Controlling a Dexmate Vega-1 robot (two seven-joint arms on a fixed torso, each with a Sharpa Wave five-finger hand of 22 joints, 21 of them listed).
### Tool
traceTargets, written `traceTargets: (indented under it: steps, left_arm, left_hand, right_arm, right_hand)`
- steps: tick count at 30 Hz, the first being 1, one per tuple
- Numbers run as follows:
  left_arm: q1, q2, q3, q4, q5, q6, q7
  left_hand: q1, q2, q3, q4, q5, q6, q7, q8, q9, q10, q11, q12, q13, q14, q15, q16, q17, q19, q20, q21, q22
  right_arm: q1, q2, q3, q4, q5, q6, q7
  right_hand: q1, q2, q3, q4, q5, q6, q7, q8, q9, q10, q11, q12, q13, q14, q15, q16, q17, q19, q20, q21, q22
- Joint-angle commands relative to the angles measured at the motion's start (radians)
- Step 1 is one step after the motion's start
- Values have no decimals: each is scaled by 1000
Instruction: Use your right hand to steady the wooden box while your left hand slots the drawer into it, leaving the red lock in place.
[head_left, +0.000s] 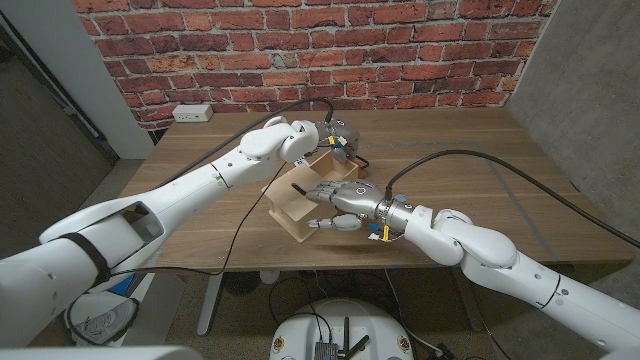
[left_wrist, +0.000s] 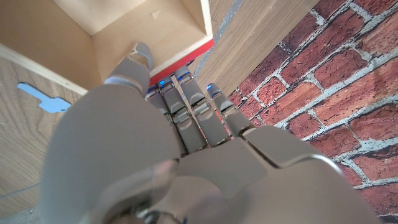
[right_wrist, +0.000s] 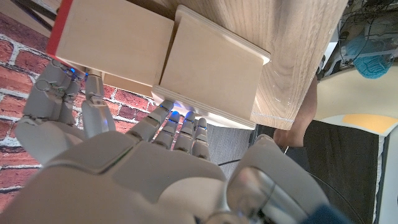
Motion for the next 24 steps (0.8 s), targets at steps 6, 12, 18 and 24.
traceTargets:
  steps: [6,12,18,24]
  left_arm:
    - [4,4,-5,5,-9,-22,9]
    - [10,9,-9,-1,-11,-22,10]
    - [14,15,-13,-8,-10,-23,10]
    - [20,19,-18,-15,-11,-22,8]
  left_hand:
    - [36,50,2,6,6,19,11,6,16,13,1,3,1,10,-49,3,4,4,-153,5,3]
    - [36,49,2,6,6,19,9,6,16,11,1,3,1,10,-49,3,4,4,-153,5,3]
    - [36,50,2,6,6,19,8,6,16,13,1,4,1,10,-49,3,5,4,-153,5,3]
    - [36,50,1,6,6,21,10,7,16,13,1,4,1,10,-49,3,5,4,-153,5,3]
  right_arm:
    - [-4,6,-11,-22,-83,-11,13]
    - [-7,6,-18,-34,-128,-16,19]
    - [-10,9,-20,-40,-137,-13,34]
    - [-15,11,-17,-44,-140,-16,42]
  right_hand:
    - [6,9,-1,6,7,8,-1,6,6,8,1,4,6,12,1,7,2,9,-1,3,5]
    - [6,9,-1,6,7,8,-1,6,6,8,1,4,6,12,1,7,2,9,-1,3,5]
    - [6,9,-1,6,7,8,-1,6,6,8,1,4,6,12,1,7,2,9,-1,3,5]
    - [6,9,-1,6,7,8,-1,6,6,8,1,4,6,12,1,7,2,9,-1,3,5]
